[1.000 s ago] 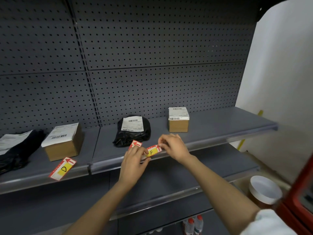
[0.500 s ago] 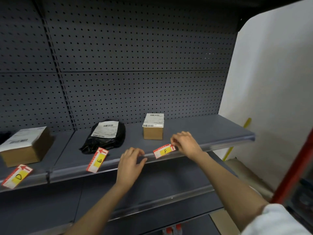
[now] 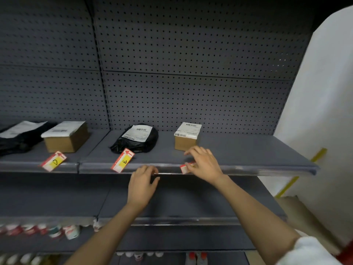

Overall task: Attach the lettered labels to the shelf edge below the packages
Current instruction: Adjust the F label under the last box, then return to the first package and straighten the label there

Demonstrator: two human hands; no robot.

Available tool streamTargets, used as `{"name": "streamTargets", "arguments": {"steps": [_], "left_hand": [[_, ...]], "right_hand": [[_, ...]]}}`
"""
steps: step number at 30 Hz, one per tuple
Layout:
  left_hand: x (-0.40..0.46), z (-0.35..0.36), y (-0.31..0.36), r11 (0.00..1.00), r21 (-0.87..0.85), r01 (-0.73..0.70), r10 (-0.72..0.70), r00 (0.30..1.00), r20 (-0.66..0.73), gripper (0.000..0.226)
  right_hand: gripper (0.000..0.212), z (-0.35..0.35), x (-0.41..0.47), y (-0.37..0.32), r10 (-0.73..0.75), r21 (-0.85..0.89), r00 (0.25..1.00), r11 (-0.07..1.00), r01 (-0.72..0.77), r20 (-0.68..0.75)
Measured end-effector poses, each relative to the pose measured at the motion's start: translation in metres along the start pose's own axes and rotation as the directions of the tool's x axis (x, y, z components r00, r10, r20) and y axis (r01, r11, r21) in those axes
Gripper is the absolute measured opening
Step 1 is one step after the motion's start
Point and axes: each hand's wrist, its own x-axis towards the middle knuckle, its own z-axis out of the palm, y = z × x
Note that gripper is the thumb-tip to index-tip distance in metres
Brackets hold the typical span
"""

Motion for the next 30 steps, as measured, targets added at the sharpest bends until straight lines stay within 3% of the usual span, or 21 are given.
{"name": "streamTargets", "arguments": {"steps": [5, 11, 20, 26, 30], "left_hand": [[-0.032, -0.042, -0.032, 0.992, 0.076, 0.106, -0.1, 0.992, -0.071, 0.016], [-0.083, -0.134, -0.102, 0.928, 0.229, 0.293, -0.243, 0.944, -0.222, 0.013], [-0.185, -0.287, -0.224, 0.758, 0.301, 0.578, -0.434, 0.792, -0.429, 0.011], [-0.22, -0.4, -0.313, 0.688, 0.337, 0.643, -0.426, 0.734, -0.53, 0.009], [-0.232, -0.461, -0.376, 0.64, 0.365, 0.676, -0.458, 0.717, -0.525, 0.013]], "right_hand": [[0.019, 0.03, 0.024, -0.084, -0.224, 0.185, 0.974, 0.957, 0.225, -0.024], [0.016, 0.081, 0.048, -0.214, -0.408, 0.396, 0.913, 0.836, 0.38, -0.015], [0.016, 0.153, 0.081, -0.429, -0.611, 0.554, 0.79, 0.676, 0.486, 0.054], [0.017, 0.192, 0.107, -0.583, -0.692, 0.607, 0.721, 0.591, 0.531, 0.043], [0.016, 0.219, 0.132, -0.66, -0.677, 0.652, 0.736, 0.573, 0.497, 0.034]]}}
